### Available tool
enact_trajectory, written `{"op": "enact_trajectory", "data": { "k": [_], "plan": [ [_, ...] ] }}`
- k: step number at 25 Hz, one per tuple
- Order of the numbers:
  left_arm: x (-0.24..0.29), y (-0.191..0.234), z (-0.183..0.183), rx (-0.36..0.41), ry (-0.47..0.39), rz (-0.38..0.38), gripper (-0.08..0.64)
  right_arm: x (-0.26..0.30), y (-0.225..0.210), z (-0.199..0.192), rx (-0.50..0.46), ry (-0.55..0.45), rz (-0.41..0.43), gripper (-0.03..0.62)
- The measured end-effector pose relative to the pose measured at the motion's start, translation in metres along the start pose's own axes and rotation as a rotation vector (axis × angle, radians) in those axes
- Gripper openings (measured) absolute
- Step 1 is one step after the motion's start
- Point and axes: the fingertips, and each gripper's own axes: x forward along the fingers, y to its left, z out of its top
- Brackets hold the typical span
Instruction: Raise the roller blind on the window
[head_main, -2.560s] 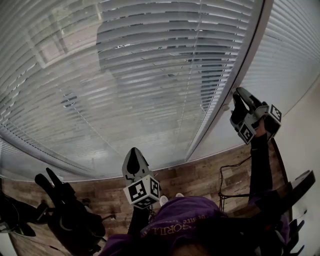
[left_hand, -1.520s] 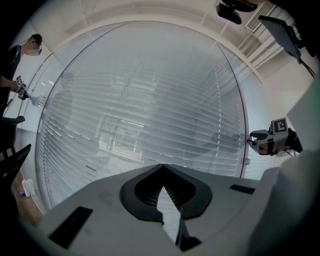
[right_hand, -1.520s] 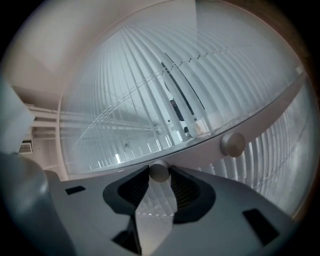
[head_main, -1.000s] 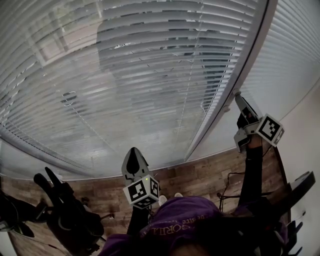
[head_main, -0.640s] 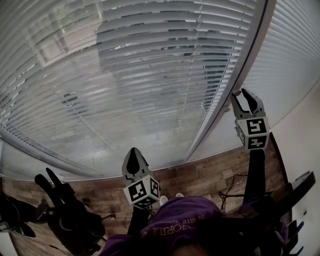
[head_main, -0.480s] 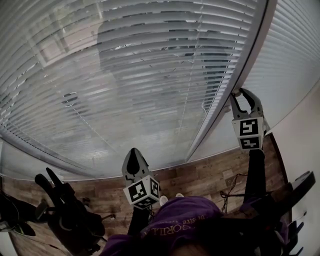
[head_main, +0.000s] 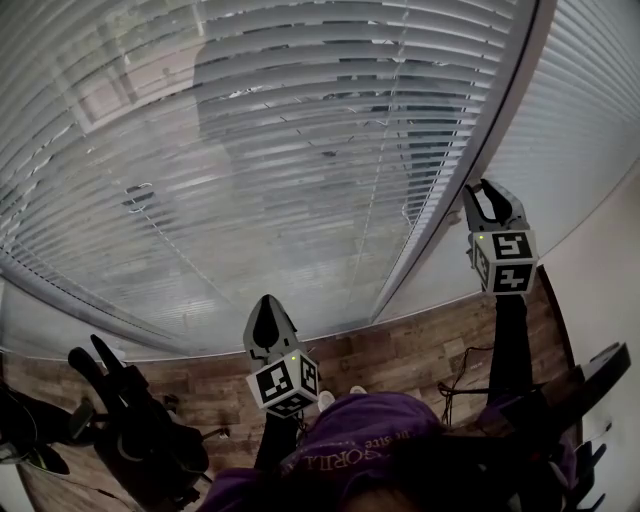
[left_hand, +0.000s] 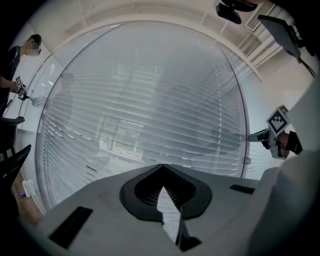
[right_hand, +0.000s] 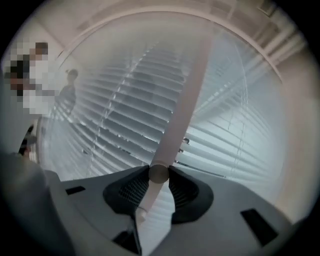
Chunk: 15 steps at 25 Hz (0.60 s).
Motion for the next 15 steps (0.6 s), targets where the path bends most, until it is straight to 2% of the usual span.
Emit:
{"op": "enact_trajectory", "data": {
  "k": [6, 9, 12, 15],
  "plan": [
    [-0.001, 0.0, 0.001, 0.003, -0.002, 0.0, 0.0, 0.001, -0.006, -0.006, 0.624, -0.028, 0.128, 0.124],
    [-0.003, 0.0, 0.001, 0.006, -0.005, 0.004, 0.0, -0.001, -0.011, -0.005, 0.872, -0.048, 0.173, 0.124],
    [-0.005, 0.001, -0.003, 0.009, -0.008, 0.003, 0.0, -0.001, -0.011, -0.01, 1.015, -0.064, 0.201, 0.124],
    [-0.004, 0.001, 0.0, 0.009, -0.01, -0.003, 0.0, 0.0, -0.011, -0.007, 1.026, -0.072, 0.208, 0.124]
  ]
}}
